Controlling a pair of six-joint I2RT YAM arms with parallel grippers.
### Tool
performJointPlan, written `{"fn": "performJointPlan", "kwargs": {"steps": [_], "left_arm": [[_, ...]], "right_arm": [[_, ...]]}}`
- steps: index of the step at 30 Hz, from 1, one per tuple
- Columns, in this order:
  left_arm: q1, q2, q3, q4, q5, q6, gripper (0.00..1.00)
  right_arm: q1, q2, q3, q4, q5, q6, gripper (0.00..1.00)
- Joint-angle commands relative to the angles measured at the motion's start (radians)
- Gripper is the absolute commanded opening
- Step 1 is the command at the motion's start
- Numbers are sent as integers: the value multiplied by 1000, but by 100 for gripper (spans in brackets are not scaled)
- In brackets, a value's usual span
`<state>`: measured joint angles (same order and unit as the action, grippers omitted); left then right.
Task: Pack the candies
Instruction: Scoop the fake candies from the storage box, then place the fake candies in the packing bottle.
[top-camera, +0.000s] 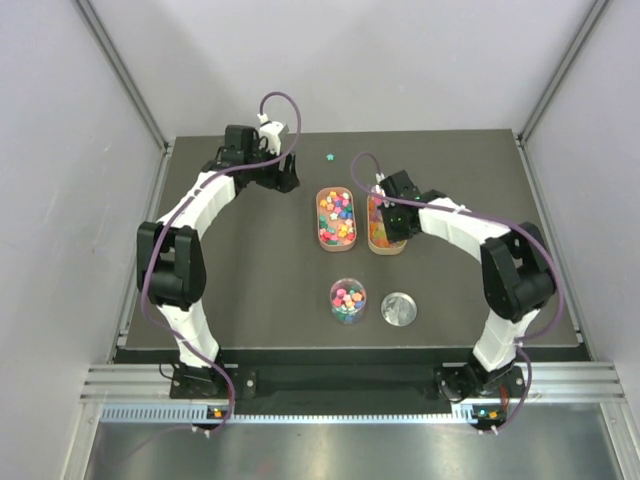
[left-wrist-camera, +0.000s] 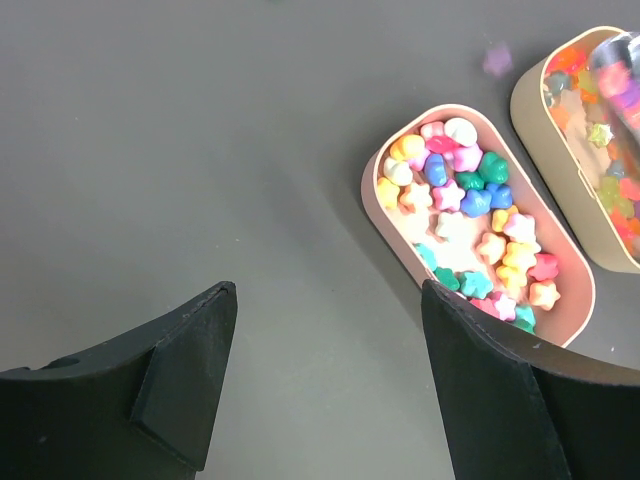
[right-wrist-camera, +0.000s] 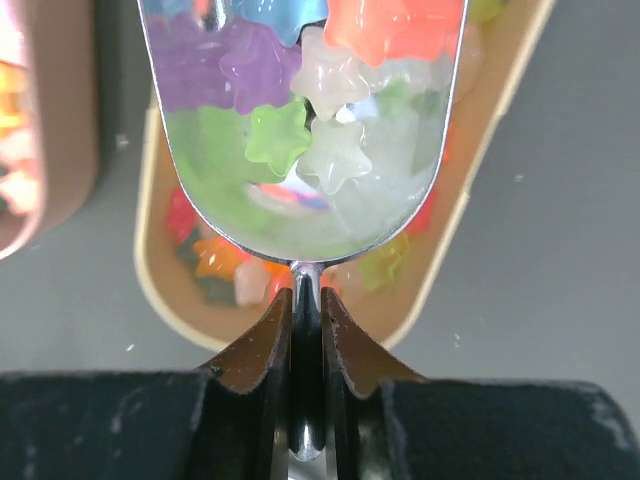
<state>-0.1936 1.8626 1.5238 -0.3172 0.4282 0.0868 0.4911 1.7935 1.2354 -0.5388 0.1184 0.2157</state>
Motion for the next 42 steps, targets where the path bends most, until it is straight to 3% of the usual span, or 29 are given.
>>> {"fn": "performJointPlan", "kwargs": {"steps": [1, 7, 14, 19, 25, 28, 35, 42], "left_arm": [[2, -72, 56, -6, -2, 45, 79], [5, -71, 81, -33, 0, 64, 79], [19, -120, 43, -28, 0, 65, 79], [22, -195, -57, -11, -6, 56, 79], [28, -282, -154, -19, -48, 97, 79], [34, -315, -183, -16, -62, 111, 79], [43, -361, -249, 10, -80, 96, 79], [54, -411, -336, 35, -83, 64, 79]], "right_arm": [[24, -149, 29, 10, 33, -19, 0], [29, -236, 6, -61, 44, -55, 0], [27, -316, 81, -253, -197, -439, 0], [32, -446, 10, -268, -192, -600, 0], [73, -540, -2, -424, -172, -982, 0], [139, -546, 35, -527, -125, -1087, 0], [348, -507, 136, -745, -34, -1182, 0], [445, -428, 180, -875, 95, -1153, 0]]}}
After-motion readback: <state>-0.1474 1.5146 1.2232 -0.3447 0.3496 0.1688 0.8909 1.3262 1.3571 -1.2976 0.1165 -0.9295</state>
